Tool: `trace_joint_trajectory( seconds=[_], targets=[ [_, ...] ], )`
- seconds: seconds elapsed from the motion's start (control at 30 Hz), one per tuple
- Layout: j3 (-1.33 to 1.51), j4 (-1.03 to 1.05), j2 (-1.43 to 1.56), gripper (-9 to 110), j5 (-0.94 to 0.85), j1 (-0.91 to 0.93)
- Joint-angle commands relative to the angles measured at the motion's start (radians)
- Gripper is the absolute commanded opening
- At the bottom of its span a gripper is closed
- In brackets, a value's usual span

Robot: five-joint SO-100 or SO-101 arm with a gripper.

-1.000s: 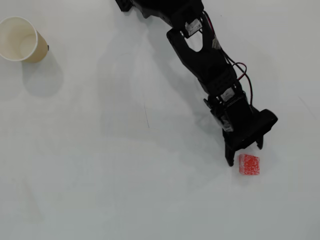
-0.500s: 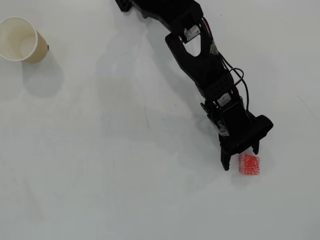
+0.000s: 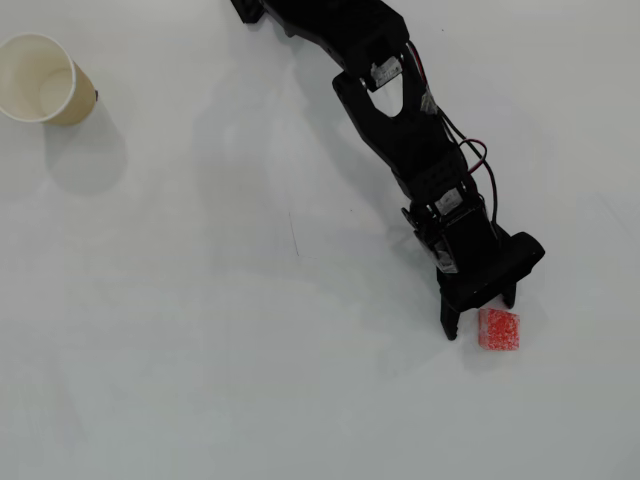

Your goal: Pick up the cube and drop it in the cup.

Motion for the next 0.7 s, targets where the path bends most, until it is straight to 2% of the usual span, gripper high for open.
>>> trace_joint_trajectory(
  seconds=[0.0,0.67],
  targets=[
    [-0.178,0.005,0.032,37,0.003,0.002],
    [-0.342,0.057,-0.080,37,0.003,0.005]
  ],
)
